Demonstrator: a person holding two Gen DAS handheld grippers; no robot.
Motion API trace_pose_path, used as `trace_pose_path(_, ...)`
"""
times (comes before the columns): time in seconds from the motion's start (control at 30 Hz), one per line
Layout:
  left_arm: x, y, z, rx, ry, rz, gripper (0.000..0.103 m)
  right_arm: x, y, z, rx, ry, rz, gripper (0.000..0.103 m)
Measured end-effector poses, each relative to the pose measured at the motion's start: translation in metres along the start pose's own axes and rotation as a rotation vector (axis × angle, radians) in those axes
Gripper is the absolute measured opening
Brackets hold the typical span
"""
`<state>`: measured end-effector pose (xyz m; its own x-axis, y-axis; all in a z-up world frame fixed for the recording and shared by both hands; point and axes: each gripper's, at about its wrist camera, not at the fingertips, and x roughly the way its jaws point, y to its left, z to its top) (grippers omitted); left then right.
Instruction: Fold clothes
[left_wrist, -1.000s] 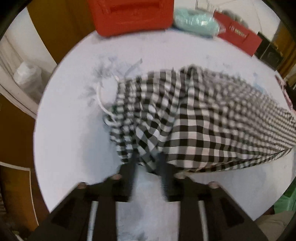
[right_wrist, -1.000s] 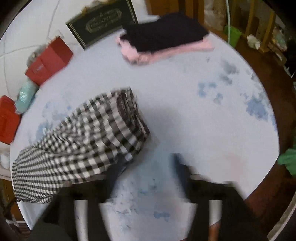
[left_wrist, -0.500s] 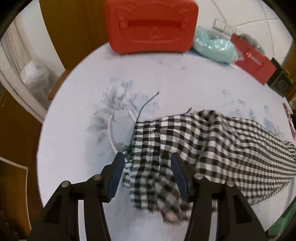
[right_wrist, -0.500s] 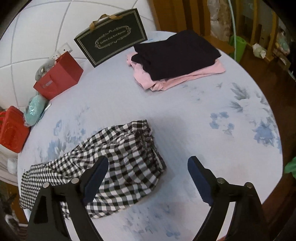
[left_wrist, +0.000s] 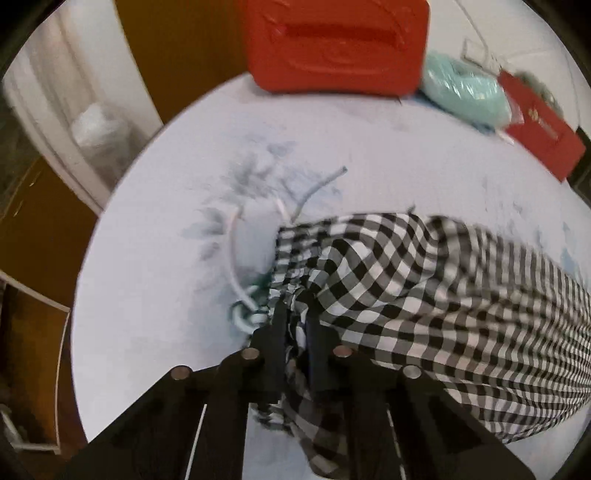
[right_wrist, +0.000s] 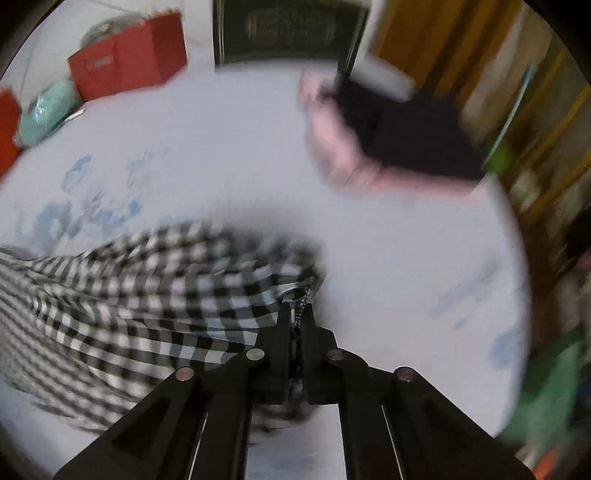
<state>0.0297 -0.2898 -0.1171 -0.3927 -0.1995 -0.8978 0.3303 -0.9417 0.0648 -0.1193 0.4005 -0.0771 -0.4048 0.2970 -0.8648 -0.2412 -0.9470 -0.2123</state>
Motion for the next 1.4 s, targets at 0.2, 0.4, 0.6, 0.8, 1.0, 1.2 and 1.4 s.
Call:
trace_pose_path(0.2, 0.021, -0.026, -0.006, 0.118, 0.027, 0.12, 0.013, 0.045, -0.012, 0.001, 0.021, 0.095, -0.053, 0.048)
trace_pose_path(0.4, -0.036, -0.008, 0.001, 0.077, -0.062, 0.017, 0.048, -0.002, -0.045, -0.021, 0.204, -0.014, 0.148, 0.083)
trace_pose_path(0.6, -0.052, 0.001, 0.008, 0.038, -0.079, -0.074, 0.039, -0.024, -0.038, -0.029, 0.279, -0.028, 0.373, 0.041)
trace_pose_path(0.8, -0.034, -0.029, -0.019, 0.115, 0.024, -0.128, 0.015, -0.011, 0.012, -0.019, 0.188, -0.007, 0.484, 0.041)
trace_pose_path(1.0, 0.0, -0.025, -0.06, 0.125, 0.164, -0.113, 0.016, 0.025, 0.021, -0.034, 0.156, 0.126, 0.438, 0.04)
trace_pose_path(1.2, -0.014, -0.022, -0.054, 0.129, 0.164, -0.12, 0.017, 0.014, -0.009, -0.032, 0.188, 0.094, 0.368, 0.04)
trace_pose_path(1.4, -0.047, -0.02, -0.005, 0.091, -0.011, -0.137, 0.057, 0.008, -0.029, -0.017, 0.209, 0.052, 0.319, 0.094)
